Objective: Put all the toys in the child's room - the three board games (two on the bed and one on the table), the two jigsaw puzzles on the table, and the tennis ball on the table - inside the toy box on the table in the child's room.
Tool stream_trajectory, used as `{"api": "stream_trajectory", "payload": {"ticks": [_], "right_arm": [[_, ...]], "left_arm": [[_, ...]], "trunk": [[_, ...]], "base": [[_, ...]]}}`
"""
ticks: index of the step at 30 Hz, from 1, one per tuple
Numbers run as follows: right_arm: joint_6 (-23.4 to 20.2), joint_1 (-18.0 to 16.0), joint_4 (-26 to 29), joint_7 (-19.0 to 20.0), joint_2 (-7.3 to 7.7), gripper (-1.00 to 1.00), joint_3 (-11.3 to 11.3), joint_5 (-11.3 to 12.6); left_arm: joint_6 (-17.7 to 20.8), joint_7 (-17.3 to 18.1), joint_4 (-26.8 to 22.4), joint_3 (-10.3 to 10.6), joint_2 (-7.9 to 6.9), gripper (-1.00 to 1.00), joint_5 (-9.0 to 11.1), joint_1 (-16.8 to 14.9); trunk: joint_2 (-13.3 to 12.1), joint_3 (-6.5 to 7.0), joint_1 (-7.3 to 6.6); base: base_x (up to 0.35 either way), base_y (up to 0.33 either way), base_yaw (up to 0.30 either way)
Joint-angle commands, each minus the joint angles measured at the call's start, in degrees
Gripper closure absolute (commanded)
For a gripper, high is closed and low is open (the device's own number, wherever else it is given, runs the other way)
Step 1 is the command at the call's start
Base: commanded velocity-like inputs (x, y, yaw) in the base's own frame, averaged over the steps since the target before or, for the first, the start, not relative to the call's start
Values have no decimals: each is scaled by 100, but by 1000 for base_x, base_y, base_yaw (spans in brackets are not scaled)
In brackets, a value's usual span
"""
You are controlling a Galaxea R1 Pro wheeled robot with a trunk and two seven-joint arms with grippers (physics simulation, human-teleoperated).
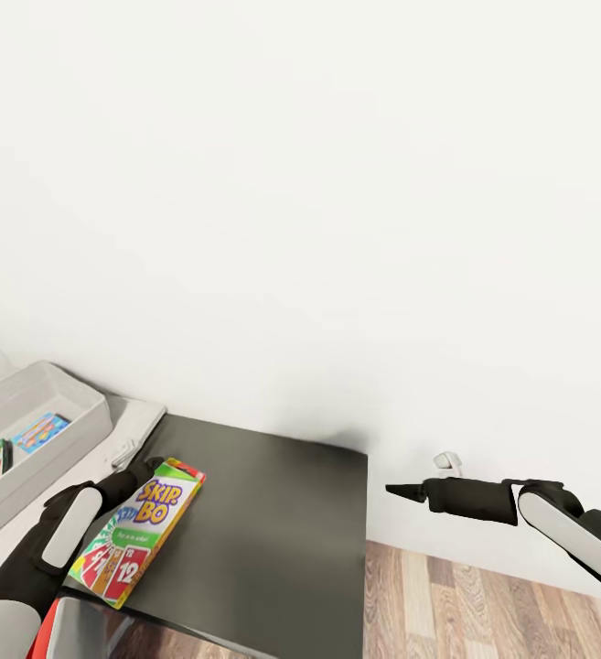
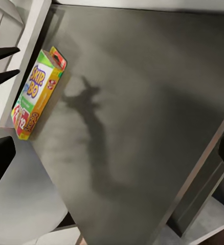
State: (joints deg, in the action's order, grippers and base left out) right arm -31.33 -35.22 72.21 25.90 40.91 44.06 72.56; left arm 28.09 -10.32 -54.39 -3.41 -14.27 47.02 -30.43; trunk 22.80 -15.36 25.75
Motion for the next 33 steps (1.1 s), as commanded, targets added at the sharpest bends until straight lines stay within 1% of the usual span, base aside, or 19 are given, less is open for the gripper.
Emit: {"api": "stream_trajectory", "payload": {"ticks": [1,7,8,14,26,33], "right_arm": [[-14,-11,0,-1,5,-100,15,38],[18,-6,-106,5,5,-100,19,33],[42,-4,-257,15,5,-100,21,32],[61,-5,-384,71,5,-100,19,33],[43,-16,-394,159,3,-100,-13,55],[43,-17,-371,213,0,-100,-41,45]], "left_arm": [[26,-49,-11,-2,-1,-100,61,-3],[24,-49,-14,-2,-3,-100,57,4],[22,-49,-12,-8,-17,-100,55,11],[21,-49,-11,-20,-46,-100,55,27],[-1,-49,2,-26,-62,-100,56,35],[-128,-49,80,-27,-65,-100,58,36]], "trunk": [[12,-15,3],[12,-27,3],[12,-28,3],[12,-31,3],[12,-32,3],[12,-32,3]], "base": [[0,0,0],[0,0,0],[0,0,0],[0,0,0],[0,0,0],[0,0,0]]}}
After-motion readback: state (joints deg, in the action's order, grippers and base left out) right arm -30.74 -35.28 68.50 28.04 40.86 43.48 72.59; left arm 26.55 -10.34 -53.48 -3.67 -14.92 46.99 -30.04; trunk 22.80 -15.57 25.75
